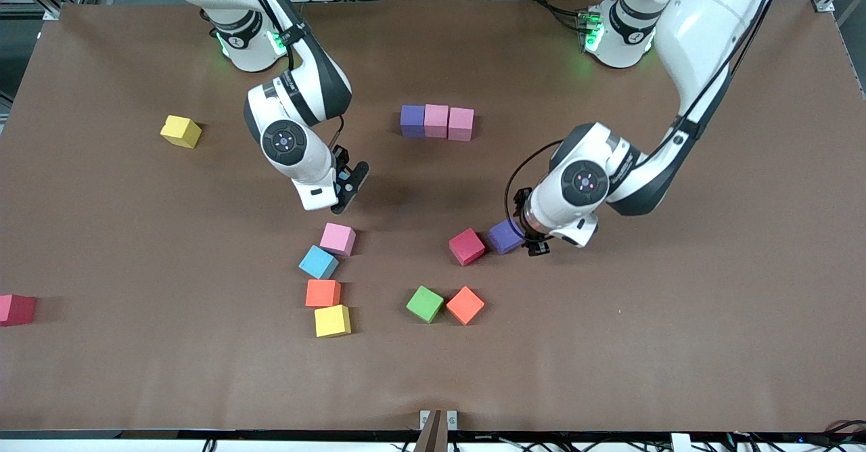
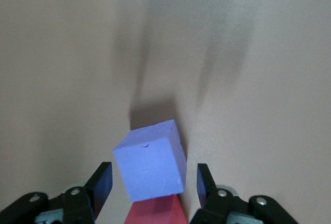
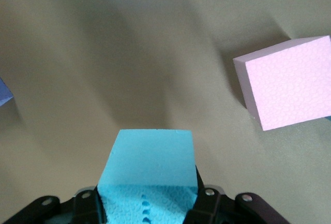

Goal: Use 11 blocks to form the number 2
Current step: 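Move the left gripper to the blue cube and grasp it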

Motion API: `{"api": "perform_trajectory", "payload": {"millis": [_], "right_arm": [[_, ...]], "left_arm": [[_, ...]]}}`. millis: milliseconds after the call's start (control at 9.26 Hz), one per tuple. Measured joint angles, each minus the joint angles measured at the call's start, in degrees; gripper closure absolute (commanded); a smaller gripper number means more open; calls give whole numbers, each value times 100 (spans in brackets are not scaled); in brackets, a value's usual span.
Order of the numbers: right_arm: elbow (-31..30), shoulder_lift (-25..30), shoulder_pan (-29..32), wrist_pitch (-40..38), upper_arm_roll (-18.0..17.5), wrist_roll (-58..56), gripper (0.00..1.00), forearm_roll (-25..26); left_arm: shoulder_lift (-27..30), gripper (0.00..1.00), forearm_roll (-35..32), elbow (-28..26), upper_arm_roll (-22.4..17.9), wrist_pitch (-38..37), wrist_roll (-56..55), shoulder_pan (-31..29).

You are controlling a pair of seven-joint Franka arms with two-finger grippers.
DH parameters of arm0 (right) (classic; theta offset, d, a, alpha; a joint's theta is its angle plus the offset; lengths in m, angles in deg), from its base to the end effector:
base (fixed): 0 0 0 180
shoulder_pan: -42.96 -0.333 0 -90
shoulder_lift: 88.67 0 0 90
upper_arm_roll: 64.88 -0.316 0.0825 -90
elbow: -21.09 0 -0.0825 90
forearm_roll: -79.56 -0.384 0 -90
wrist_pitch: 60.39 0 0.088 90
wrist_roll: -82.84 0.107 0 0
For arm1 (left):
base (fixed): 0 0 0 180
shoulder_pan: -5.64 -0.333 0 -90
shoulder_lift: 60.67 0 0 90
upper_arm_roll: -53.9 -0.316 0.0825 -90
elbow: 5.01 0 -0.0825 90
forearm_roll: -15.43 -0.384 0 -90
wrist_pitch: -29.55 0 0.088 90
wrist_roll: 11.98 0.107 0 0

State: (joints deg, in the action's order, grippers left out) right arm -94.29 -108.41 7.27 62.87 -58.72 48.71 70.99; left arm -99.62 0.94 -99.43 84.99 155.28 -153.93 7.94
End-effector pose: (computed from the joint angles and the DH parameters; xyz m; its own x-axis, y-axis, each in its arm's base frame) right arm 0.4996 0.2915 0.2671 0.5102 0.8501 -0.1307 0.8326 -0.5263 -0.1725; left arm 0.5960 -0.3277 0.2578 -0.2666 0.9617 -0.0632 0.9590 0.2582 -0.1165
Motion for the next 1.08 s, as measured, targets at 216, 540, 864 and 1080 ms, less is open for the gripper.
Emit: {"api": "perform_trajectory", "payload": {"millis": [216, 540, 864, 1080], "right_arm": [[8, 0, 0, 0, 1, 0, 100, 0], [55, 1, 0, -2, 3, -1, 100, 0], [70, 1, 4, -6, 10, -1, 100, 0], [72, 1, 5, -6, 11, -1, 100, 0]], "left_arm": [[-228, 26, -1, 153, -377, 11, -215, 437], [-255, 26, -2, 167, -451, 12, -293, 582], [-256, 26, -143, 196, -457, 4, -209, 606], [-253, 26, -416, 205, -447, 4, 561, 694]]}}
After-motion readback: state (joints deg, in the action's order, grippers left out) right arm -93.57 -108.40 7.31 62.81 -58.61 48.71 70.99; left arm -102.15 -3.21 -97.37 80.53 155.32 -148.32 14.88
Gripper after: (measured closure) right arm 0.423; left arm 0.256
